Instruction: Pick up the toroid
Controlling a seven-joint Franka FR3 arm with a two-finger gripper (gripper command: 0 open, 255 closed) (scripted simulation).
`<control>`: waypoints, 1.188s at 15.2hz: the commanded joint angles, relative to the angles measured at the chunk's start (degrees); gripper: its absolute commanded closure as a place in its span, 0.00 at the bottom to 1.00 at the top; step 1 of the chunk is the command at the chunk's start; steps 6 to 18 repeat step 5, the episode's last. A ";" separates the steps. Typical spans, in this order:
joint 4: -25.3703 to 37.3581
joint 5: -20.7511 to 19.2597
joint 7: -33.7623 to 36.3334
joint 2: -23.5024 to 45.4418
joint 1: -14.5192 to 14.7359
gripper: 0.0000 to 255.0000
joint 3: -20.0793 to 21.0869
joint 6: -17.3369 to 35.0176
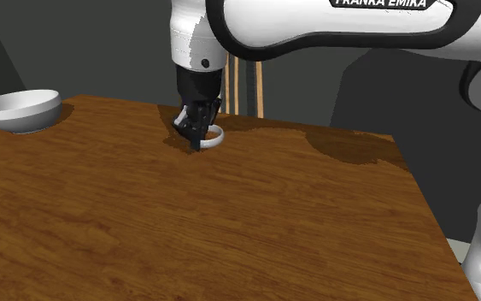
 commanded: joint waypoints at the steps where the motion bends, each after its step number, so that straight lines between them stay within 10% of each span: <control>1: 2.43 -0.18 -0.04 0.57 0.26 1.00 0.07 -1.91; 18: 5.38 -0.46 -0.12 1.45 0.57 1.00 0.11 -4.01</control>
